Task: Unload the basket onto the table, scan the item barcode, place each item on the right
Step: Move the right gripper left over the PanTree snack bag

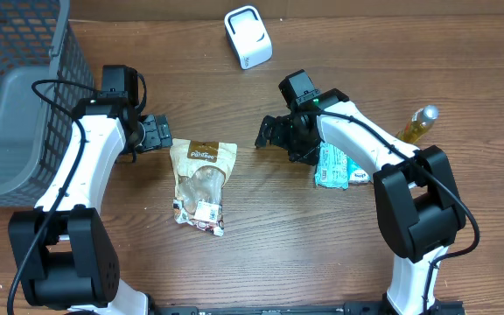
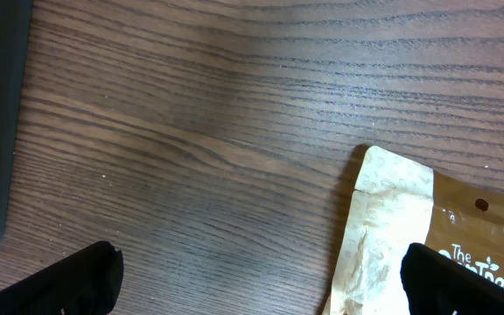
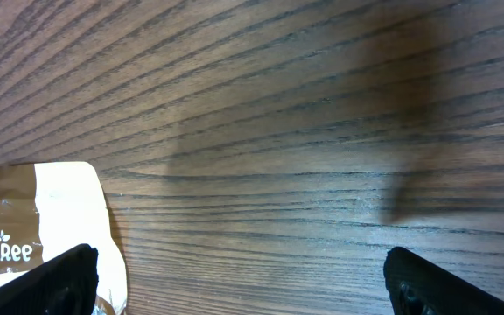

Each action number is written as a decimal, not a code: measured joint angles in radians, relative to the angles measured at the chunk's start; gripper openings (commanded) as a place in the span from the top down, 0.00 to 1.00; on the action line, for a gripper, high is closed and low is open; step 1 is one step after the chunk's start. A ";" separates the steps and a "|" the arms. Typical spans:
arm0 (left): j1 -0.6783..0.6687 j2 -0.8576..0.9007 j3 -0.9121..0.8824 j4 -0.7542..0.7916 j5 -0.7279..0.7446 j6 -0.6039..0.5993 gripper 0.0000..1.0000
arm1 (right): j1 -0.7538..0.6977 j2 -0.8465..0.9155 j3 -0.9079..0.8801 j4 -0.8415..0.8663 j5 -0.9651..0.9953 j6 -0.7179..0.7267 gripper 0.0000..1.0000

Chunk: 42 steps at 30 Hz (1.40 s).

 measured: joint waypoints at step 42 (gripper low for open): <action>0.000 0.000 0.000 0.017 -0.061 0.056 0.00 | 0.002 0.000 0.008 0.079 -0.256 -0.197 0.91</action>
